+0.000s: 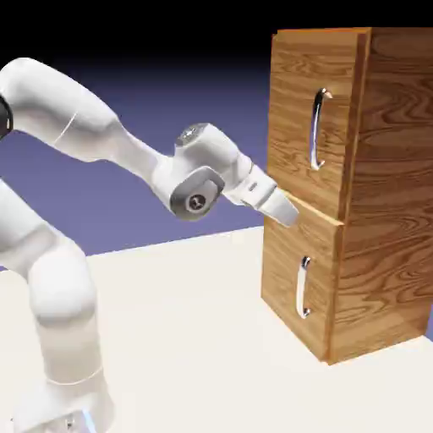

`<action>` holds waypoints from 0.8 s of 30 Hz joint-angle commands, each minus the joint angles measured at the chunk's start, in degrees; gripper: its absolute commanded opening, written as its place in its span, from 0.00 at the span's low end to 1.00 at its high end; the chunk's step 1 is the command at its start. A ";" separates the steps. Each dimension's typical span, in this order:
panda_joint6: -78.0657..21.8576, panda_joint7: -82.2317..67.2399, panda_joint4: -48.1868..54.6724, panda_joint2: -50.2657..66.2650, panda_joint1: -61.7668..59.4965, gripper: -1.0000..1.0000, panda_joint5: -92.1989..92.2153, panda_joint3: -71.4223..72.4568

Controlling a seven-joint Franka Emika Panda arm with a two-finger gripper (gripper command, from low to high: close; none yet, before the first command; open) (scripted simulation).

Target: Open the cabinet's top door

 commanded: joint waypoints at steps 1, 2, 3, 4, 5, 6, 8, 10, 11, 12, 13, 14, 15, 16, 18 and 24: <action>-0.15 2.05 0.38 -0.27 0.72 0.50 -2.50 -0.70; -0.30 4.09 0.77 -0.54 1.44 0.50 -4.99 -1.40; -0.46 6.14 1.15 -0.80 2.16 0.50 -7.48 -2.09; -0.61 8.18 1.54 -1.07 2.88 0.50 -9.97 -2.79; -0.76 10.22 1.92 -1.34 3.60 0.50 -12.46 -3.49; -0.91 12.27 2.31 -1.61 4.32 0.50 -14.95 -4.19; -1.22 16.36 3.08 -2.14 5.75 0.50 -19.94 -5.58; -1.52 20.45 3.84 -2.68 7.19 0.50 -24.92 -6.98; -1.67 22.49 4.23 -2.95 7.91 0.50 -27.41 -7.67; -1.82 24.53 4.61 -3.22 8.63 0.50 -29.90 -8.37; -1.97 26.58 5.00 -3.49 9.35 0.50 -32.40 -9.07; -2.13 28.62 5.38 -3.75 10.07 0.50 -34.89 -9.77; -2.28 30.67 5.77 -4.02 10.79 0.50 -37.38 -10.47; -2.43 32.71 6.15 -4.29 11.51 0.50 -39.87 -11.16; -2.73 36.80 6.92 -4.83 12.95 0.50 -44.86 -12.56; -3.64 49.07 9.23 -6.43 17.26 0.50 -59.81 -16.74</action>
